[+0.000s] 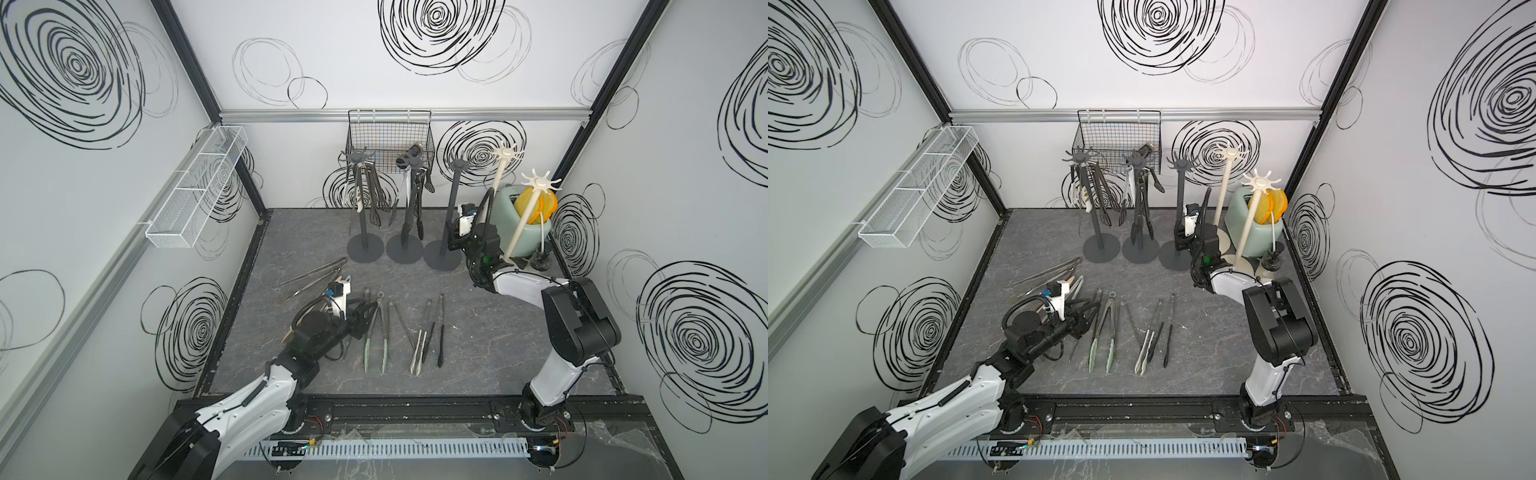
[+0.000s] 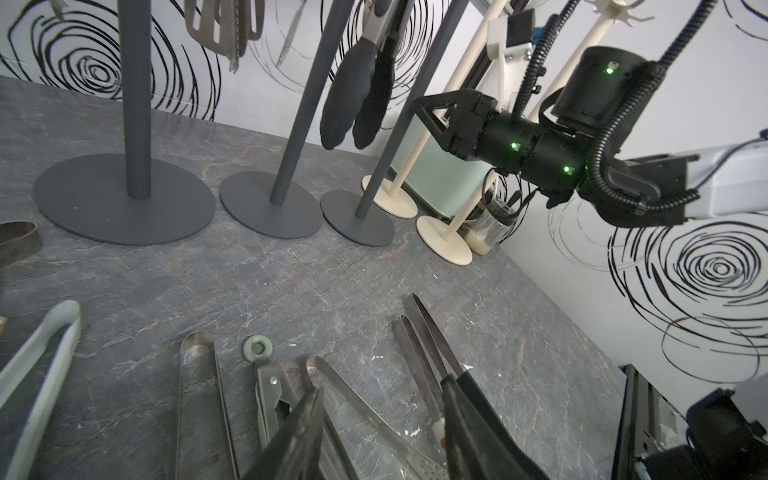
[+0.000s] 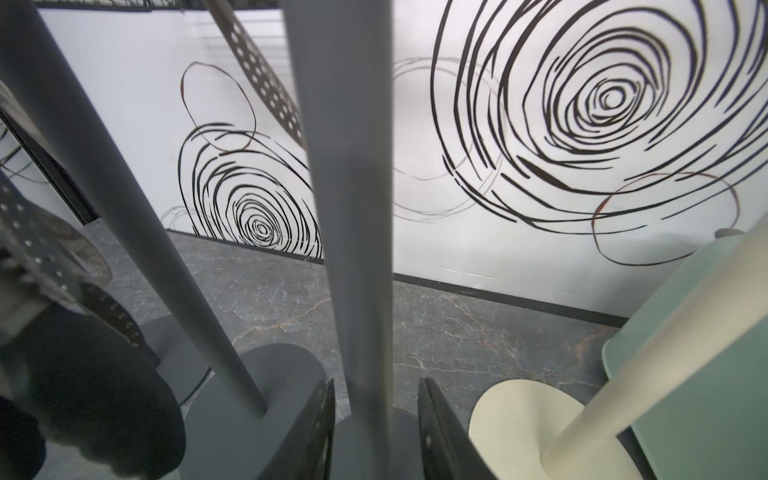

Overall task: Hang food tongs on kitchen utensil racks
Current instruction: Place the rack at the center of the board, then pick up the food tongs from the center of the board.

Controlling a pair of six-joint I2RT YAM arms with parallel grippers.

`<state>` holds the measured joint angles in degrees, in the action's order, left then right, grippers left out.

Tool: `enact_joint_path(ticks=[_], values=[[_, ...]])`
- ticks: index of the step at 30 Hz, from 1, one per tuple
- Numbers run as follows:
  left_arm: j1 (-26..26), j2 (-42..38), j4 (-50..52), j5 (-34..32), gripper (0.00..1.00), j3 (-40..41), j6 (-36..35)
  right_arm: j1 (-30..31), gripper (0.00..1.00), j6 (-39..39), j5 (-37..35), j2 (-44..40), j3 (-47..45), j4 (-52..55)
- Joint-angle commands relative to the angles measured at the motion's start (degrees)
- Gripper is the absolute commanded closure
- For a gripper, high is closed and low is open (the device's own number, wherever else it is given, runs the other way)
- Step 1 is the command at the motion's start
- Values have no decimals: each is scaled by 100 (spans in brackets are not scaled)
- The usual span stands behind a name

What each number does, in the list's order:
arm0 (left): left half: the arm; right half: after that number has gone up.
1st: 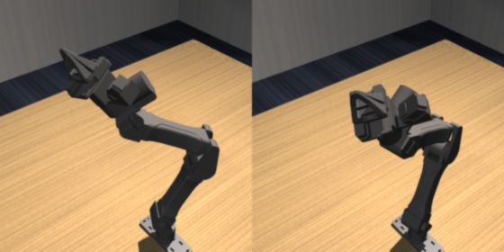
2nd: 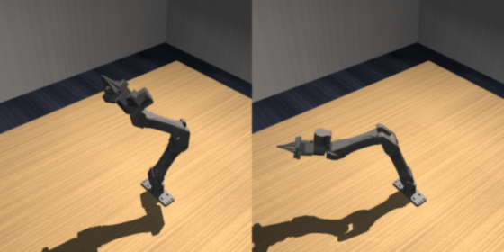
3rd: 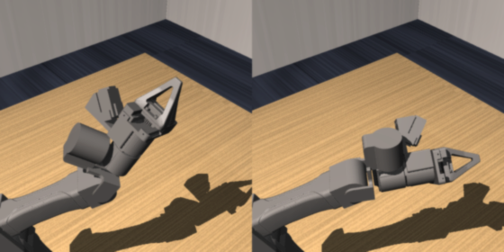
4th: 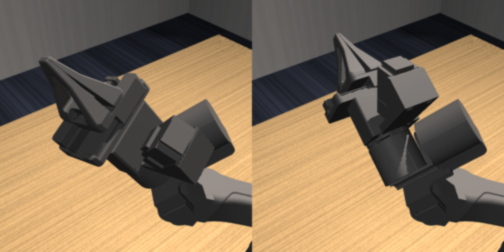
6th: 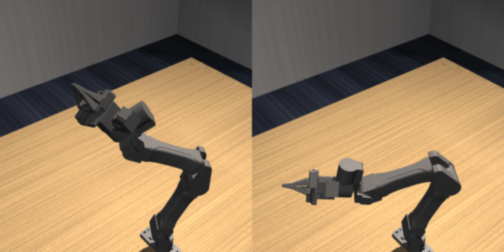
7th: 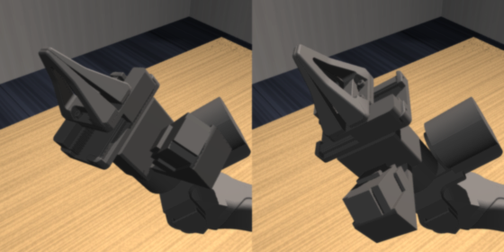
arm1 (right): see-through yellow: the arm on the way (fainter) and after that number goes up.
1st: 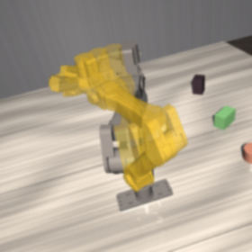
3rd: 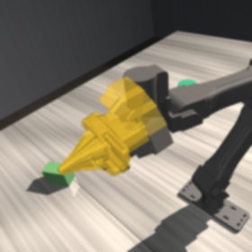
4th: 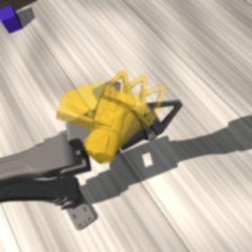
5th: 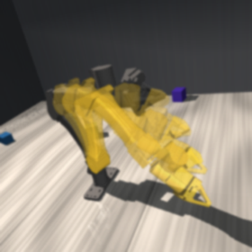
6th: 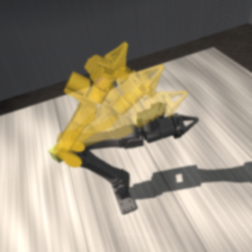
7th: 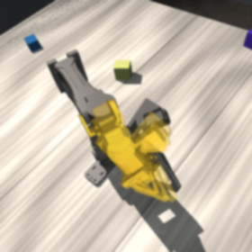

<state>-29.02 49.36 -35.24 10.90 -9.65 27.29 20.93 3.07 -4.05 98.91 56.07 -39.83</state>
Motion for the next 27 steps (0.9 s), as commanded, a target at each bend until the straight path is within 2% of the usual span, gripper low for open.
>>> enact_joint_path(ticks=[1,6,11,16,20,23,27], values=[[61,-156,418,-249,50,-337,123,40,55,107,-176,-302,-44,-43],[71,-278,1137,-441,50,-706,131,34,50,131,-194,-467,-133,58],[283,-225,2692,-796,50,-1637,43,34,48,269,-276,-891,-355,525],[1099,203,4526,-680,49,-2909,41,34,48,587,-141,-1517,-648,1343],[1936,854,5805,-255,50,-3864,-588,41,49,705,331,-2045,-861,2030],[2450,1472,6537,31,55,-4443,-1040,41,49,960,768,-2412,-1086,2384],[2794,2127,6952,79,62,-4750,-1426,50,49,1276,1278,-2761,-1407,2706]])
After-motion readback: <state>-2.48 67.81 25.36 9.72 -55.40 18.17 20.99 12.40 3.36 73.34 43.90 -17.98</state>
